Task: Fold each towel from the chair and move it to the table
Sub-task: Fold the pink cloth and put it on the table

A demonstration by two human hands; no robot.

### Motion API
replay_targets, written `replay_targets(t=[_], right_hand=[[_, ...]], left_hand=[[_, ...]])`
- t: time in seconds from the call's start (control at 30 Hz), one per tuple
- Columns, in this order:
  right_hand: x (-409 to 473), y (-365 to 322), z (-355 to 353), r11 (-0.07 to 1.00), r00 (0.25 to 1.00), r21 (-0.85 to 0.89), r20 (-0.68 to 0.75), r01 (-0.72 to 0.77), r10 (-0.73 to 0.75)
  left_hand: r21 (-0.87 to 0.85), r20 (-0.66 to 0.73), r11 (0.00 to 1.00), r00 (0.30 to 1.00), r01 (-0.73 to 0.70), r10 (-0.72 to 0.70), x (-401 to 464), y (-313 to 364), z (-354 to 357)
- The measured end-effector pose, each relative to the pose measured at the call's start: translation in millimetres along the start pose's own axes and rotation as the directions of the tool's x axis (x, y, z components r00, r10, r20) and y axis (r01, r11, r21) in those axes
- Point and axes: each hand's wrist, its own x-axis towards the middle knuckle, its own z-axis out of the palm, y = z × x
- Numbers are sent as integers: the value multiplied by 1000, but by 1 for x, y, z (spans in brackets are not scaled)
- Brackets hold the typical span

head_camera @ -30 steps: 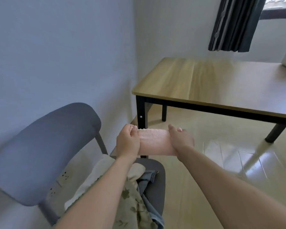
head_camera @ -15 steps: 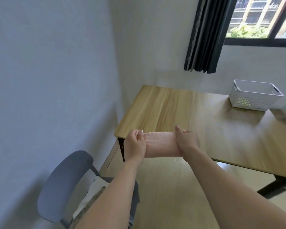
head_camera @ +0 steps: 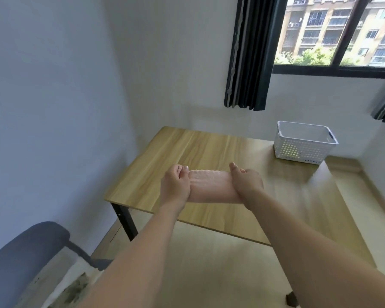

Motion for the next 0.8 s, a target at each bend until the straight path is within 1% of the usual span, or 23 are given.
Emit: replay_targets(t=[0.1,0.2,0.33,0.5,0.6,0.67,0.73,0.8], right_hand=[[46,-4,-42,1000,1000,-5,11,10,-10],[76,-2,-61,999,999,-13,23,31,-31],[124,9,-100,999,999,37,18,40,-40],[196,17,-174,997,998,55,29,47,-49],[236,22,-221,996,996,76,80,40,-46],[260,27,-251,996,989,73,138,42,-52],[278,31,-278,998,982,55,187,14,-24],[298,33,-304,997,972,70,235,-11,-6]], left_hand=[[-21,-11,1000,1000,5,-6,2,30,50],[6,-27,1000,1000,8,-8,8,41,81],[36,-16,999,1000,0,0,21,62,140],[13,-7,1000,1000,8,-8,18,106,229],[-35,-30,998,998,59,-61,14,132,284],[-97,-17,989,994,110,-112,7,148,315],[-127,30,978,986,166,-163,-1,163,340],[-173,111,963,976,206,-189,-6,177,363]])
